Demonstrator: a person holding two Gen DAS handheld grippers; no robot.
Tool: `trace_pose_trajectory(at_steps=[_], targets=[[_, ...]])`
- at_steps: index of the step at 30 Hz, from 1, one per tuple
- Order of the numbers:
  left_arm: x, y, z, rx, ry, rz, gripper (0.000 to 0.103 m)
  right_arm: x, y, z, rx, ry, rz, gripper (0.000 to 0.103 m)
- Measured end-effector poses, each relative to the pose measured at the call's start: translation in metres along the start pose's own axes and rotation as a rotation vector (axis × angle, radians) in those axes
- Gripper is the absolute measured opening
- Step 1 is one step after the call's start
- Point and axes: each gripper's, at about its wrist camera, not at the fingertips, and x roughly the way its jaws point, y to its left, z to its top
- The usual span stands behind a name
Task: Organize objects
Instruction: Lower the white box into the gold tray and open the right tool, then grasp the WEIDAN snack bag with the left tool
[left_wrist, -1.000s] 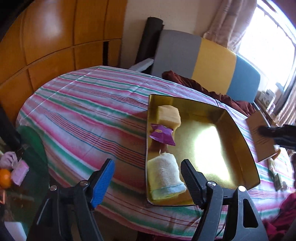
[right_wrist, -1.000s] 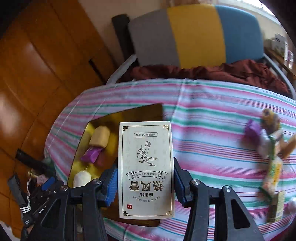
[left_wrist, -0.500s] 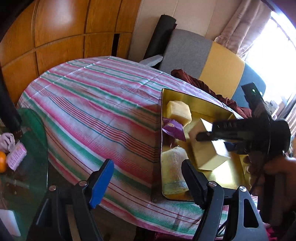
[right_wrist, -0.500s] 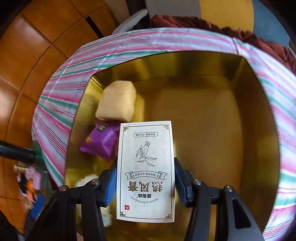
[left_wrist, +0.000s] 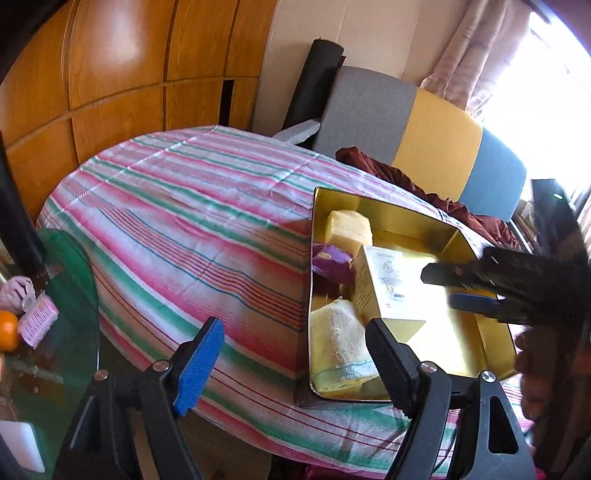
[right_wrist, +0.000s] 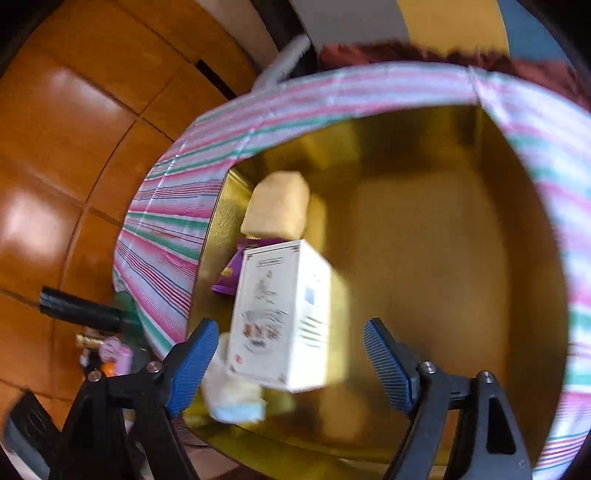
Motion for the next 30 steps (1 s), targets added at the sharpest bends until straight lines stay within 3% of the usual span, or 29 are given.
trace_pose_trajectory(at_steps=[7, 13, 24, 30], targets=[[-0.015, -0.023, 0.003, 0.086, -0.052, 0.009, 0.080, -0.057, -0.018, -0.020, -0.106, -0.108, -0.062, 0.084], [-0.023, -0.051, 0.003, 0.163, -0.067, -0.014, 0.081, -0.086, -0.048, -0.036, -0.099, -0.143, -0.115, 0.084], [-0.024, -0.109, -0.001, 0.299, -0.060, -0.089, 0.083, -0.160, -0.155, -0.053, 0.094, -0.250, -0.233, 0.084], [-0.020, -0.150, -0.004, 0.385, -0.046, -0.173, 0.083, -0.221, -0.240, -0.066, 0.286, -0.352, -0.370, 0.084]])
